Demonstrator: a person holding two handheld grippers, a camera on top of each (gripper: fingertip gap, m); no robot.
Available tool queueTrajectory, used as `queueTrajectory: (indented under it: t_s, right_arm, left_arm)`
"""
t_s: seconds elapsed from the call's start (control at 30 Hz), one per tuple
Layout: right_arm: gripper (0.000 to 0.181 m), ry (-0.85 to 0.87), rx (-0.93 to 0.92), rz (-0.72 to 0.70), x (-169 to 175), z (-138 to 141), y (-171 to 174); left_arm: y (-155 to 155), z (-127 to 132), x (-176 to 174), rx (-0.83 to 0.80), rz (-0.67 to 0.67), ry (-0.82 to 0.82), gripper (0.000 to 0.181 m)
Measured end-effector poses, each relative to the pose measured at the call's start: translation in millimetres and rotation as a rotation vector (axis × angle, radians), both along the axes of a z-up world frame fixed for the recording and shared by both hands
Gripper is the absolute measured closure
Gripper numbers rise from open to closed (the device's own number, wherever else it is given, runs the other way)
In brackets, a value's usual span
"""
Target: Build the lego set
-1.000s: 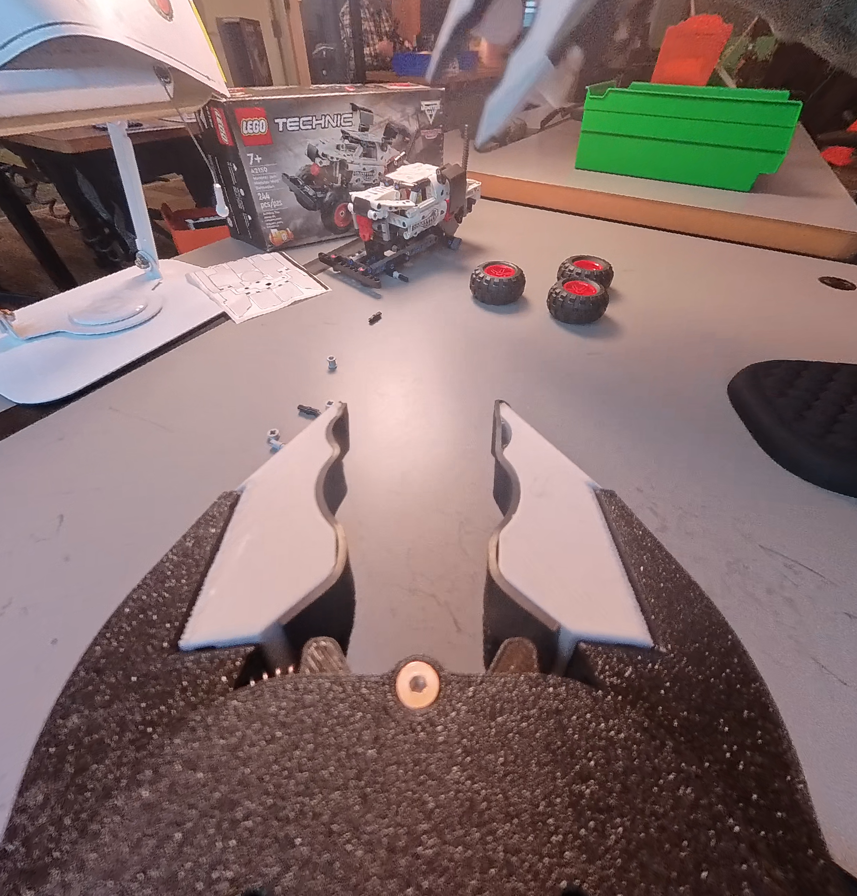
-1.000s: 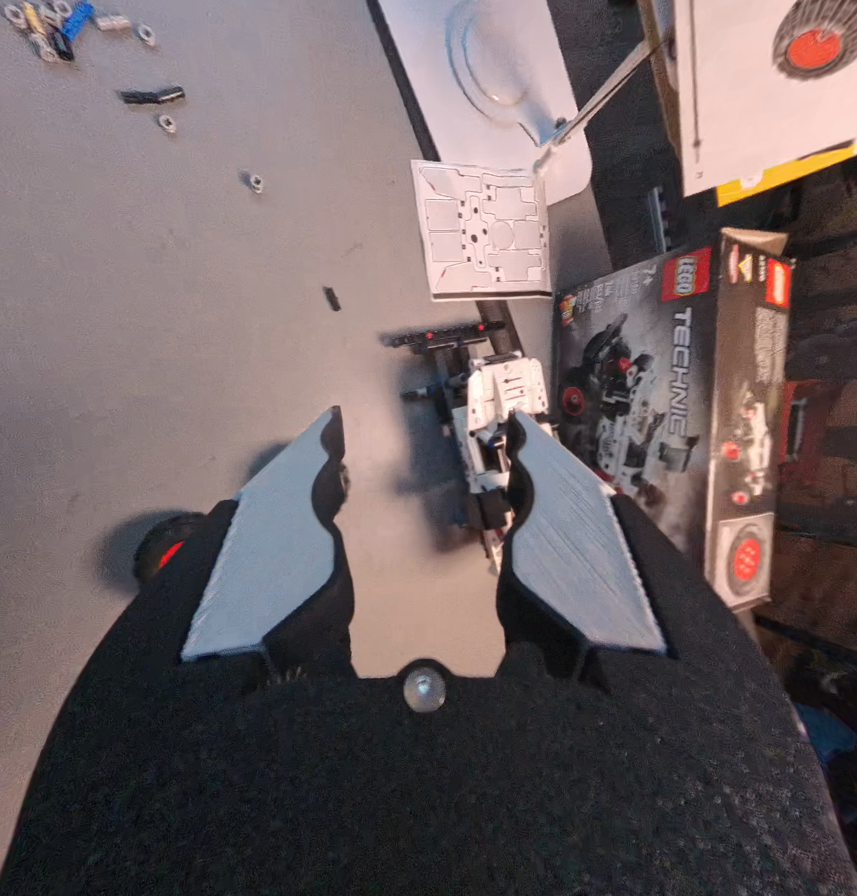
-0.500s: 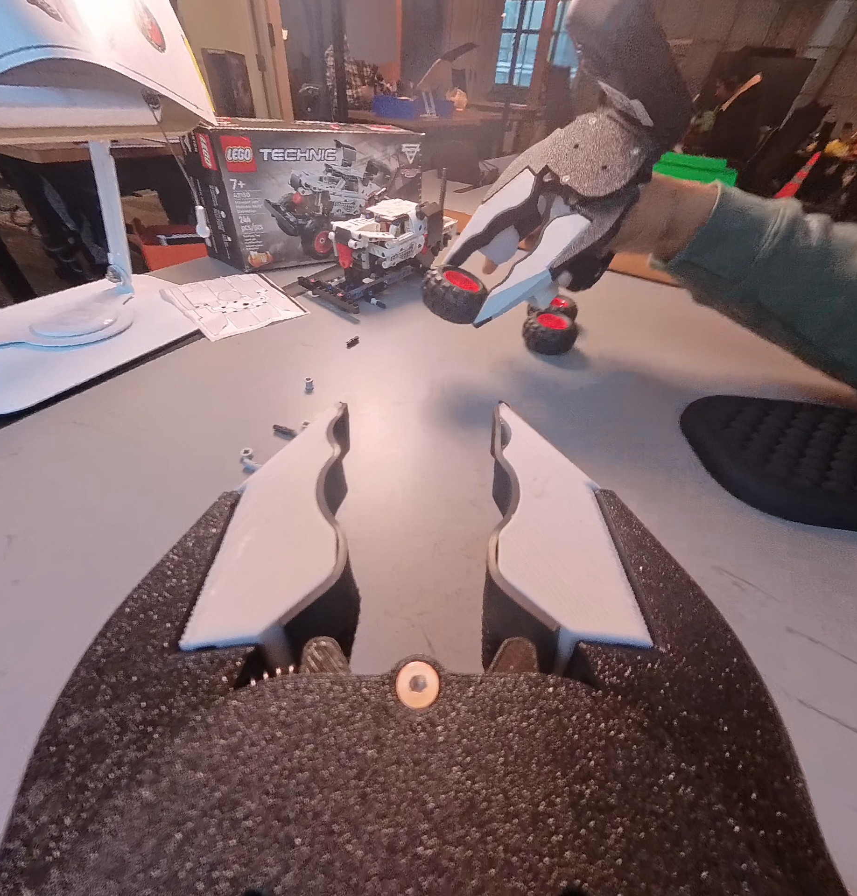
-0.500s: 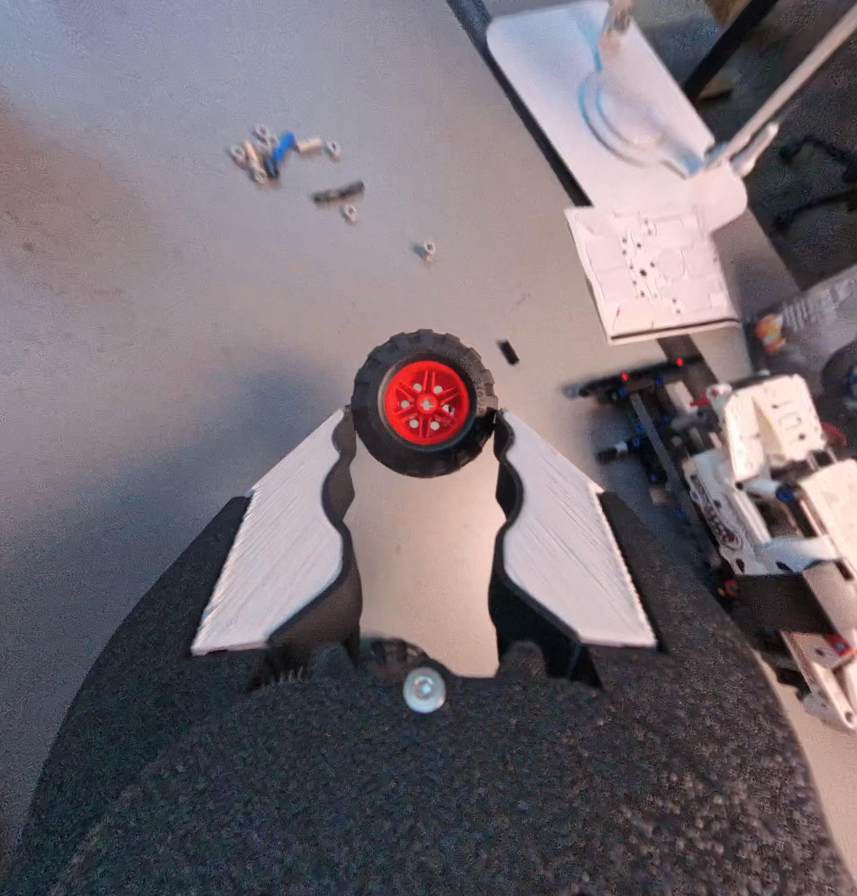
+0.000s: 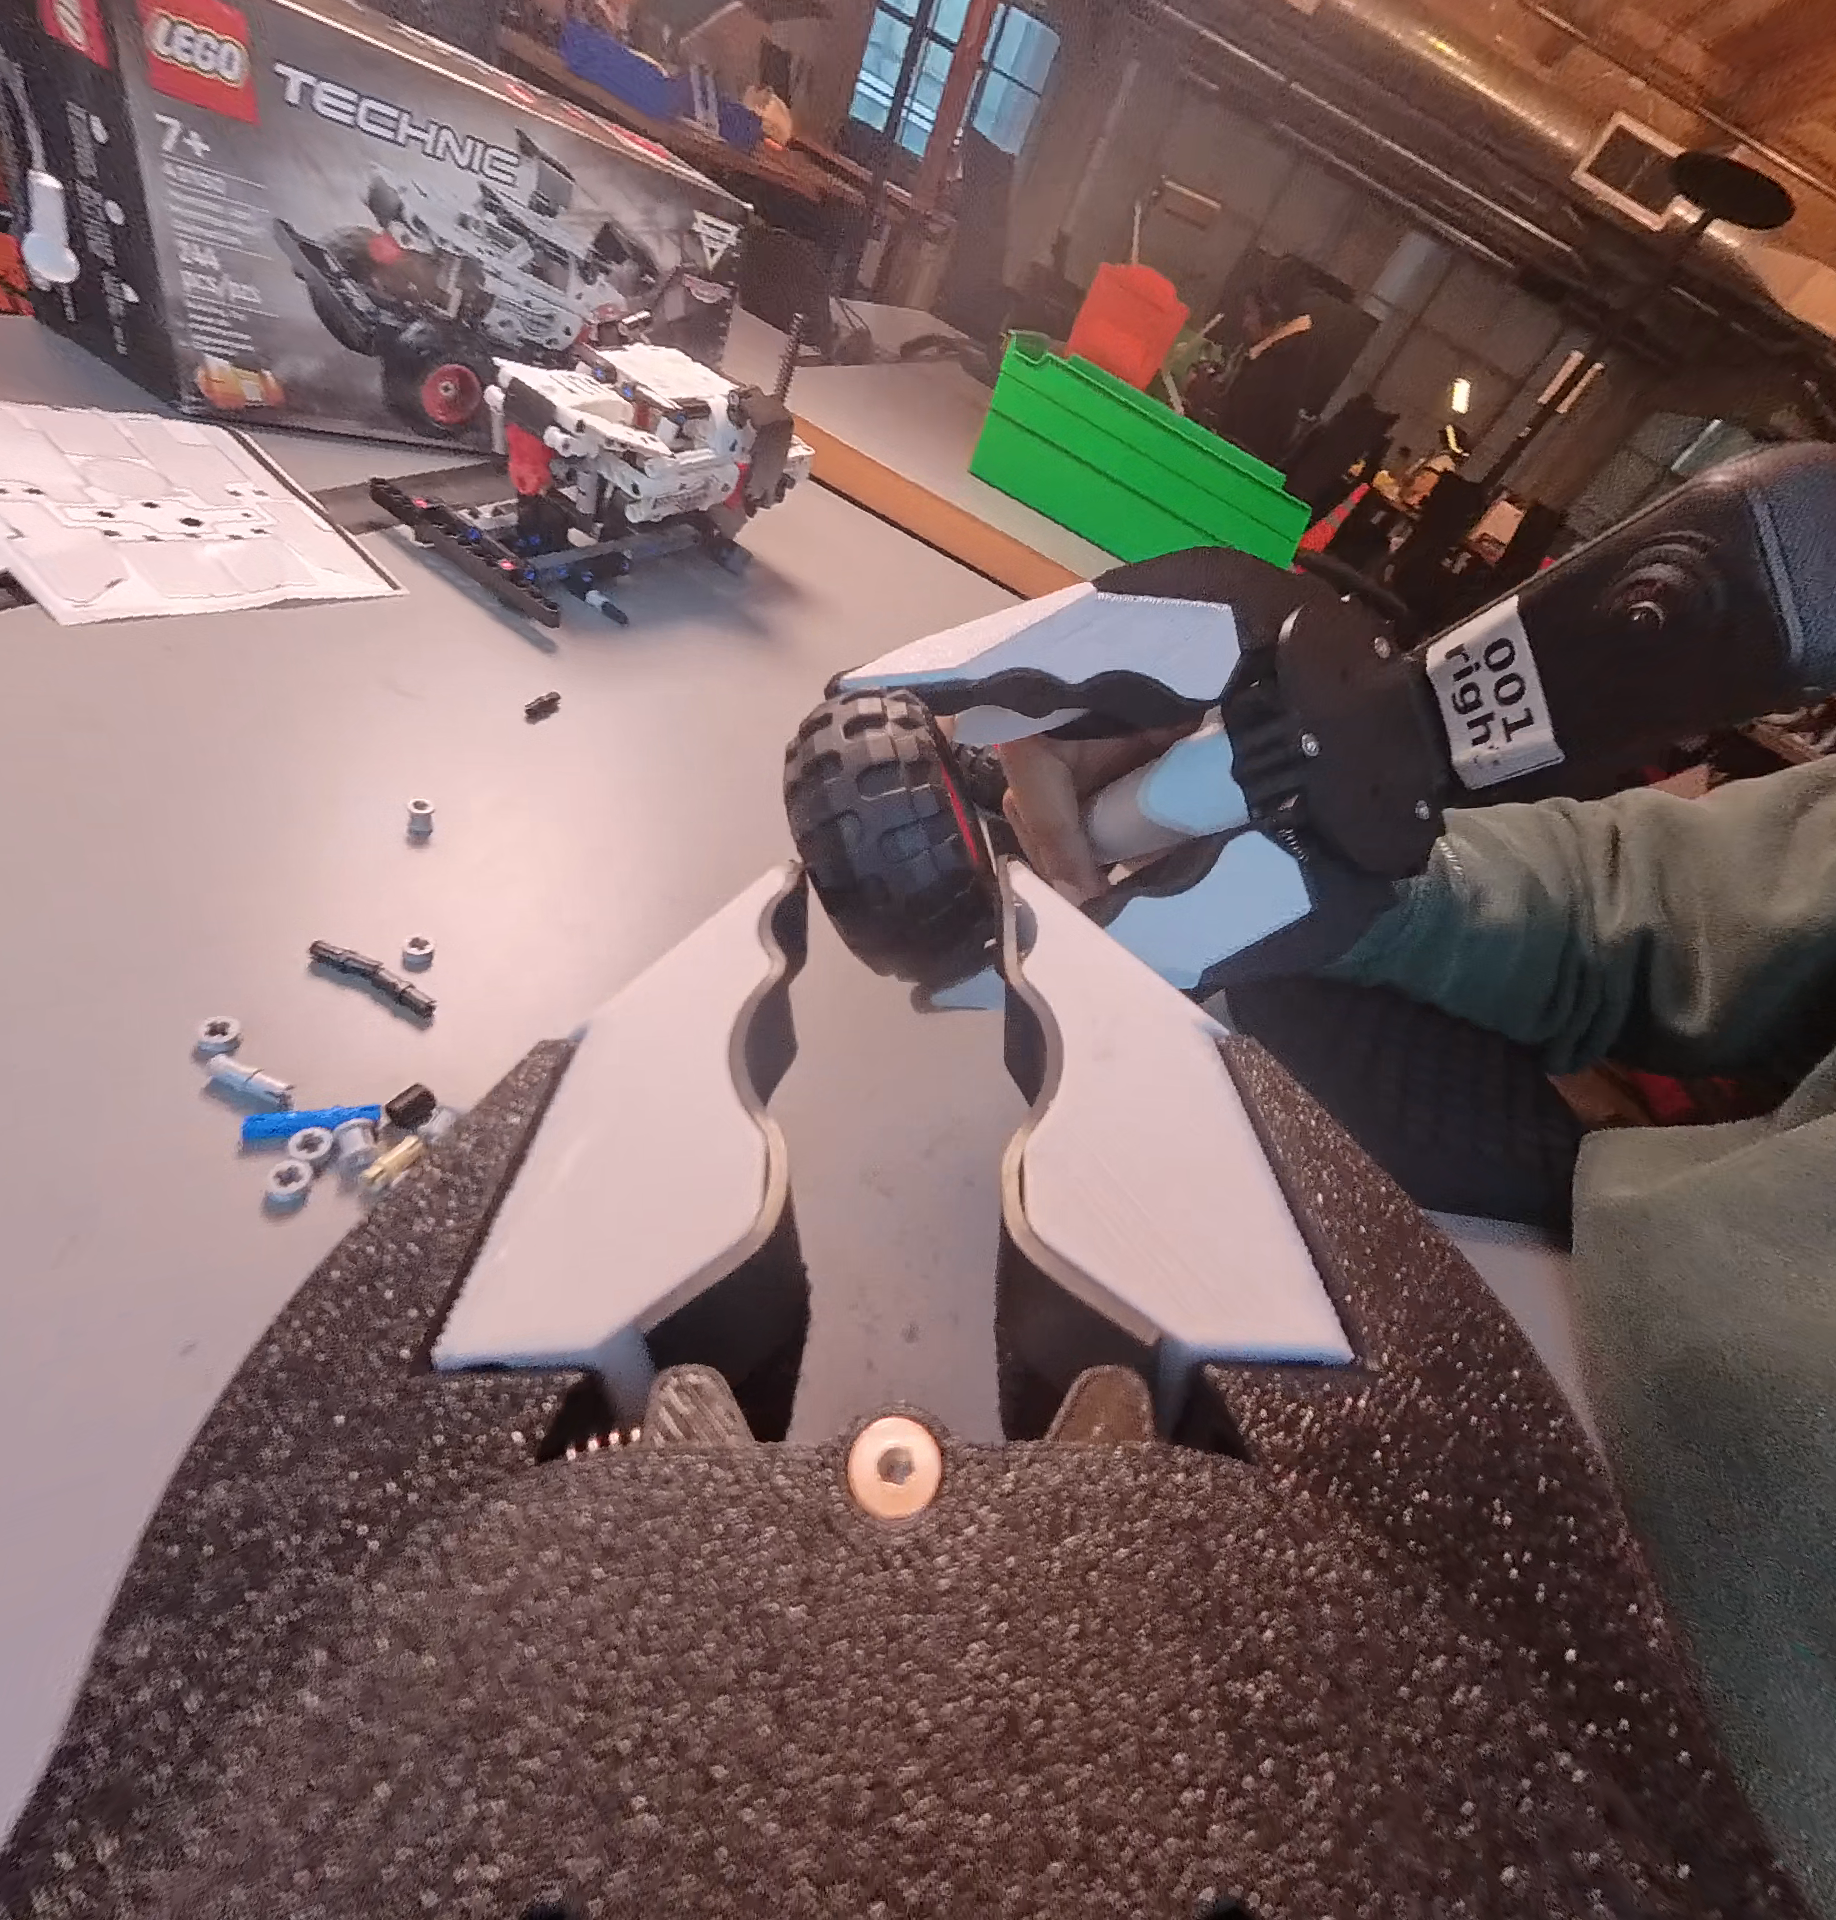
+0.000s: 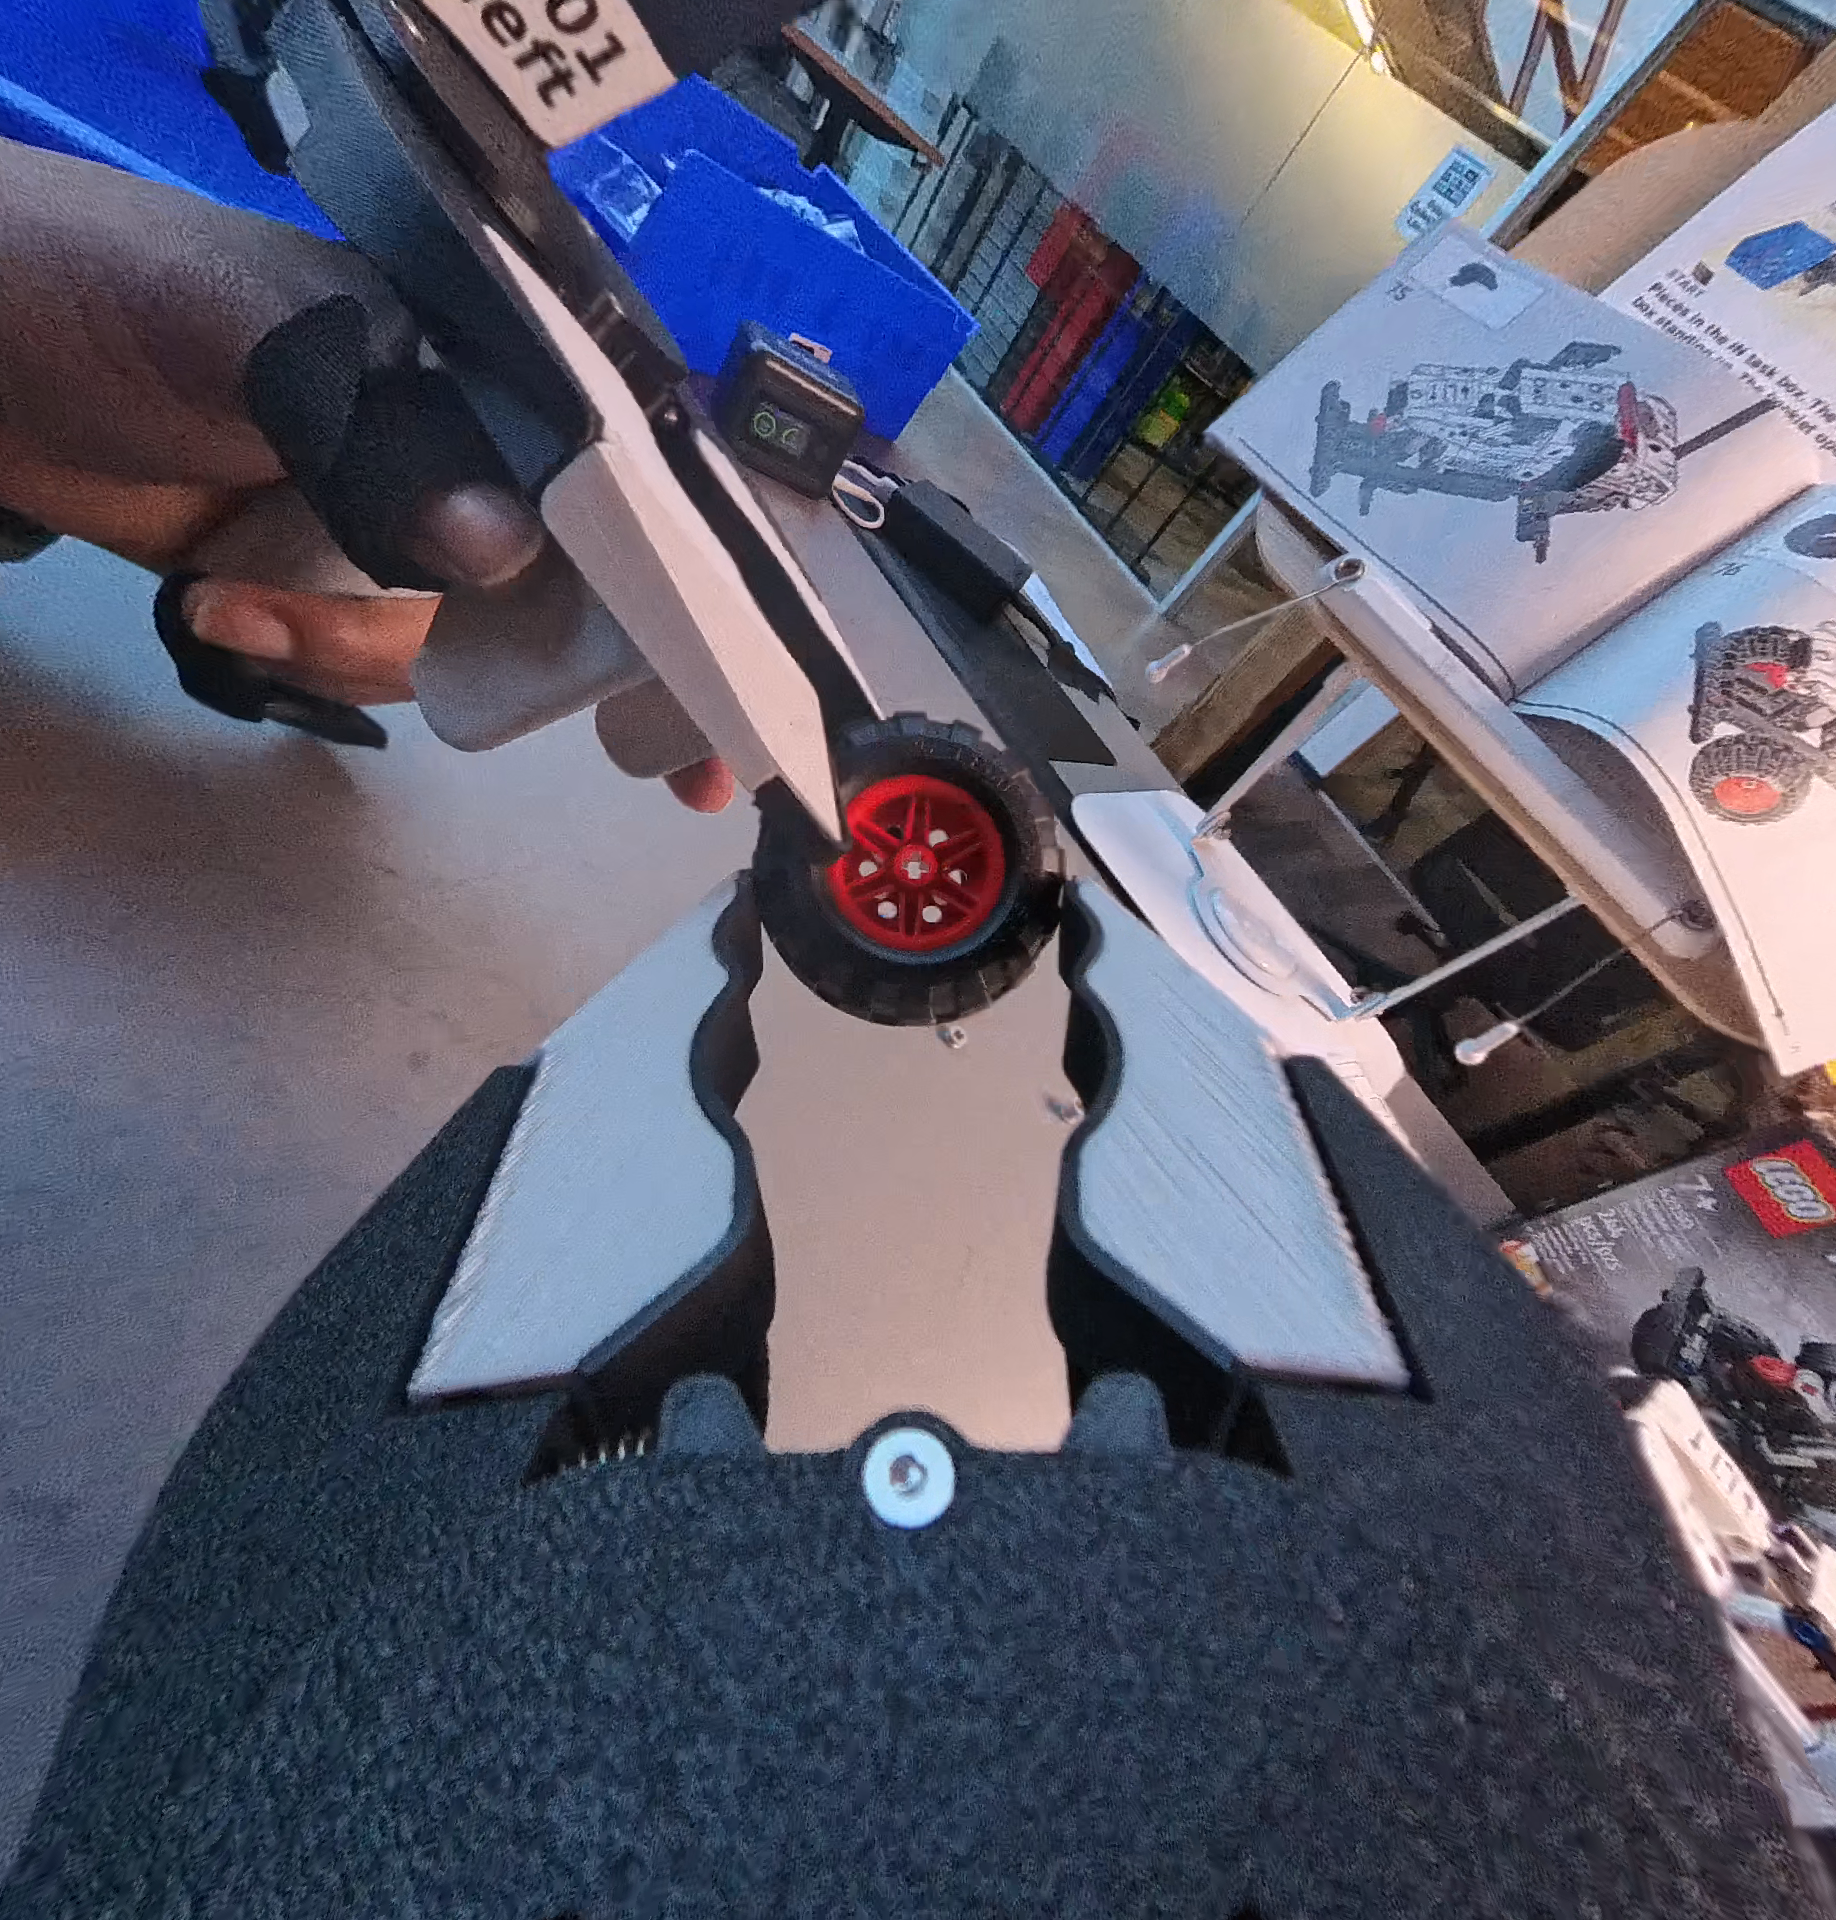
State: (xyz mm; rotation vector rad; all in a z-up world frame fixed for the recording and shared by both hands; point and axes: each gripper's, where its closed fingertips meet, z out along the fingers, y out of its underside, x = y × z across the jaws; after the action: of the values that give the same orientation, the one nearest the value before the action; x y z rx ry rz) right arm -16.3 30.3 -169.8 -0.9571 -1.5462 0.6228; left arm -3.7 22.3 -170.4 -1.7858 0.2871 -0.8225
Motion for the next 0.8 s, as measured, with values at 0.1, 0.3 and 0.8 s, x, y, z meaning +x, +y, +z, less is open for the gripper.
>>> queueTrajectory:
  t_s: [0.1,0.3,0.8]
  right_arm:
    - [0.125,0.044,0.117,-0.03,5.5,-0.2,6.5]
    - [0.126,0.101,-0.061,0.099,2.4,0.5,-10.8]
    - [0.155,0.107,-0.939,0.488,18.6,23.2,-32.9]
  left_arm:
    - [4.2,-3.1,5.7,-0.021,-0.038,-0.025,0.151]
    - [-11.5,1.6,-2.1,0.022,-0.03,-0.109,0.154]
    - [-39.8,27.5,15.7,0.213,-0.183,-0.118,0.157]
